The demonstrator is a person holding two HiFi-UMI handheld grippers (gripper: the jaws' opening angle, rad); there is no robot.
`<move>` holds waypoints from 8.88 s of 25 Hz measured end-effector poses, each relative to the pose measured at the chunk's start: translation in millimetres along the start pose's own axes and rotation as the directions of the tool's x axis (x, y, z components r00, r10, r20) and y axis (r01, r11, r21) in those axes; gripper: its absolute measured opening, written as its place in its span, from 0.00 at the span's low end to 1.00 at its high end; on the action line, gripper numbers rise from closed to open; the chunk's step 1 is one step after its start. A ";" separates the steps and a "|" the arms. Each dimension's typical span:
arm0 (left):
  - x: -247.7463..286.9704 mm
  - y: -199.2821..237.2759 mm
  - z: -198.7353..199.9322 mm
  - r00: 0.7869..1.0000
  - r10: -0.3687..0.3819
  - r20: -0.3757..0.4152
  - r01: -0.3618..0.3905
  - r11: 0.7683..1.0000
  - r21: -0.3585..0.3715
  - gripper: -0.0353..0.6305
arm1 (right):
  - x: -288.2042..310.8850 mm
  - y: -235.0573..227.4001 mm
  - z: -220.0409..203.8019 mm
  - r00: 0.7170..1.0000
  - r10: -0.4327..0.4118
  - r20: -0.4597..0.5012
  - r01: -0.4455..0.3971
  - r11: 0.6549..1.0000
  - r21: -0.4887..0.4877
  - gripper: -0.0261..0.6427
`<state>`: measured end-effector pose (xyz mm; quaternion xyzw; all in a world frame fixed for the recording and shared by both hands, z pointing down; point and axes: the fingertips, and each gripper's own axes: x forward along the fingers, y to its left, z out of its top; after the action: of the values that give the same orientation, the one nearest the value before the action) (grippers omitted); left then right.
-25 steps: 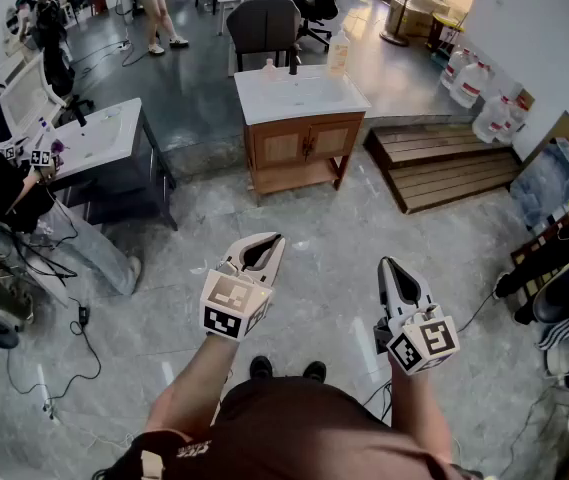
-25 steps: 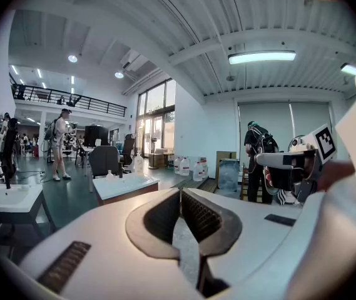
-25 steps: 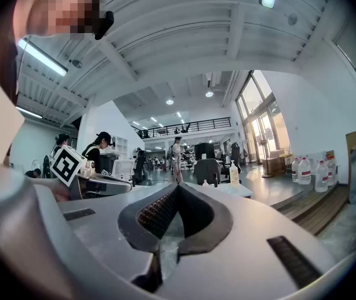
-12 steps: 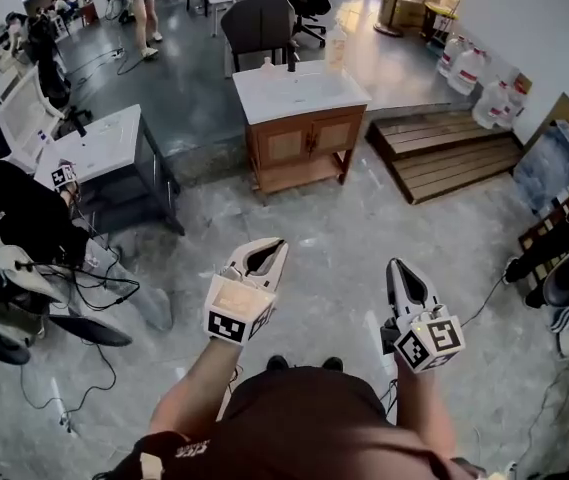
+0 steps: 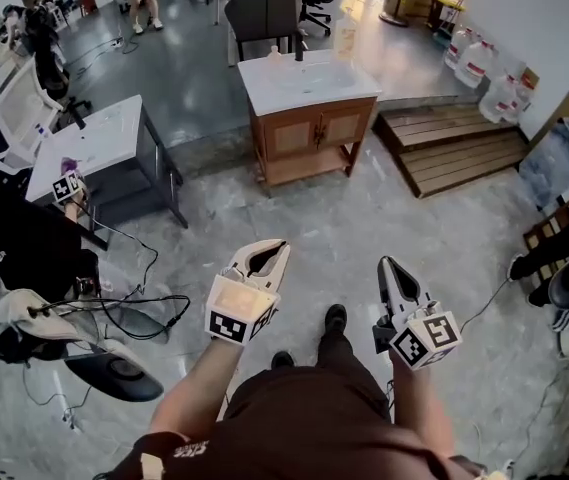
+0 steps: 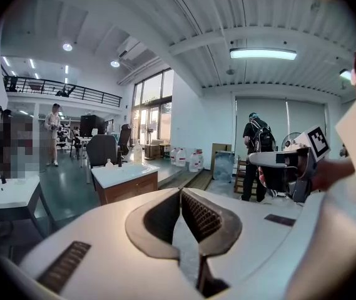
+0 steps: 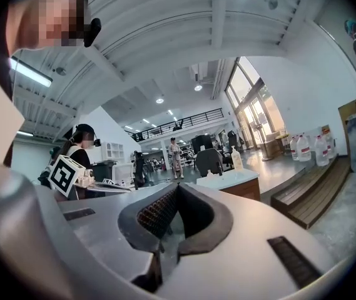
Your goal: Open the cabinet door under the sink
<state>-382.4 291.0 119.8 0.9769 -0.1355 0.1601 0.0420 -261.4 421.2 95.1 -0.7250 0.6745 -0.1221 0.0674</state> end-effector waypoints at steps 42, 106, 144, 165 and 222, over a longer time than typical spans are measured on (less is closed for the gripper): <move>391.3 156.2 51.4 0.989 0.088 -0.120 -0.102 0.988 -0.118 0.09 | 295.6 -310.7 21.5 0.960 0.140 -0.243 -0.118 0.988 0.101 0.06; 686.2 350.5 -235.4 0.946 0.216 -0.243 -0.268 0.940 -0.209 0.09 | 656.7 -484.2 -339.1 0.816 0.220 -0.535 -0.266 0.964 -0.009 0.17; 713.4 357.6 -231.2 0.978 -0.035 -0.204 0.024 0.998 -0.055 0.09 | 689.2 -512.0 -397.9 0.811 0.130 -0.571 -0.183 0.983 -0.036 0.19; 761.2 290.2 -190.6 0.976 -0.176 -0.129 0.187 0.979 0.078 0.25 | 636.1 -518.8 -402.0 0.804 0.164 -0.572 -0.236 0.970 -0.053 0.19; 812.9 120.7 -184.1 0.906 -0.359 -0.224 0.364 0.931 -0.021 0.21 | 412.8 -652.9 -391.7 0.804 -0.067 -0.591 0.084 0.996 0.002 0.12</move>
<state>270.0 -6.0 561.9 0.9610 0.0551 0.2601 0.0754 286.3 89.9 678.4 -0.6763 0.6309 -0.3535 -0.1402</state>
